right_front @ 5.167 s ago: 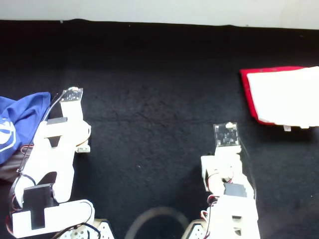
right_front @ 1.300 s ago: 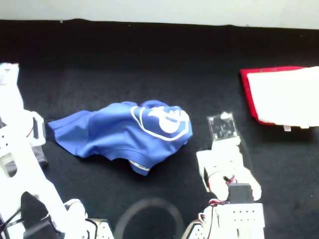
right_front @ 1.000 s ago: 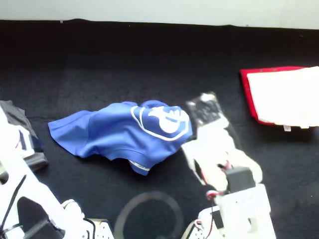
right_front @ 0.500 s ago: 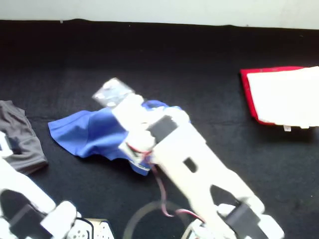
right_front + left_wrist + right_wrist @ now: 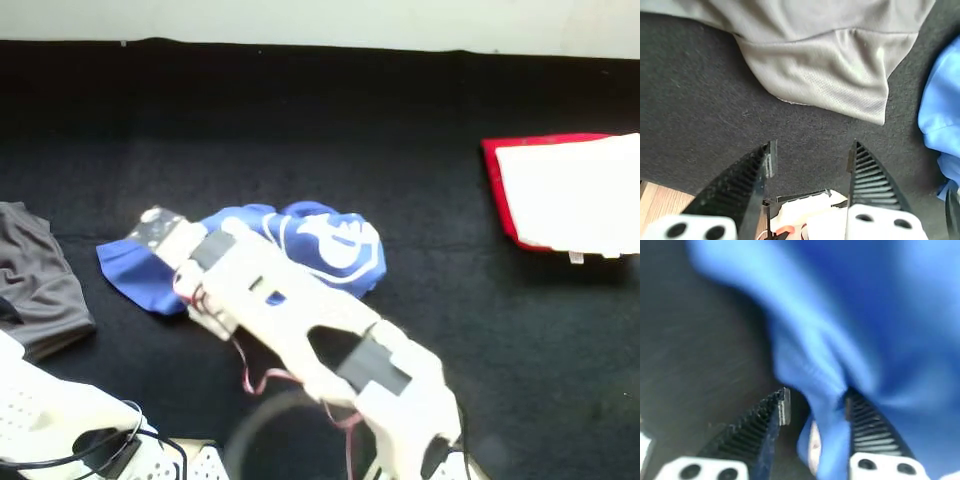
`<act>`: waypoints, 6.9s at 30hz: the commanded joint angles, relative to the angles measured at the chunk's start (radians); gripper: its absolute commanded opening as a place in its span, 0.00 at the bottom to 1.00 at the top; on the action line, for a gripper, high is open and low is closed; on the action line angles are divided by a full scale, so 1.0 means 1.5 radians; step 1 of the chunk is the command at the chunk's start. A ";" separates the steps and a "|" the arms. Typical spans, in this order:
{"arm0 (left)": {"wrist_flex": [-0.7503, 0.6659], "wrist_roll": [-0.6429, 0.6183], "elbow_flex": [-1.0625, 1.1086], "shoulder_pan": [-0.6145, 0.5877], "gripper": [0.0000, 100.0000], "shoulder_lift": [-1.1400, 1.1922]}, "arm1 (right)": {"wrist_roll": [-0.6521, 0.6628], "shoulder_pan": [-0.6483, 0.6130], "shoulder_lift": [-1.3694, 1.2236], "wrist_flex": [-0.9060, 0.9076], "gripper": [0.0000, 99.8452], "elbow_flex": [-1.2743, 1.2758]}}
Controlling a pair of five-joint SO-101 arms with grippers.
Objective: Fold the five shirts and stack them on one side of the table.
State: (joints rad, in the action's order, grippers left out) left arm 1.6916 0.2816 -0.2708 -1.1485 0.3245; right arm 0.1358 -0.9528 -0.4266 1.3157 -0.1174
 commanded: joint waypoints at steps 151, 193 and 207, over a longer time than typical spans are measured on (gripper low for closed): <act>0.041 -0.046 -0.030 0.276 0.23 0.005 | -0.010 0.121 -0.253 0.238 0.18 -0.611; 0.040 -0.046 -0.030 0.275 0.23 0.005 | -0.005 0.250 -0.246 0.145 0.01 -0.557; 0.040 -0.046 -0.030 0.276 0.23 0.005 | -0.009 0.213 -0.174 0.300 0.01 -0.660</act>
State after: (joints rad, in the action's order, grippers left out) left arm 1.7392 0.2171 -0.2892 -0.7465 0.3337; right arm 0.1297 -0.5938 -0.8347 1.7530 -1.1377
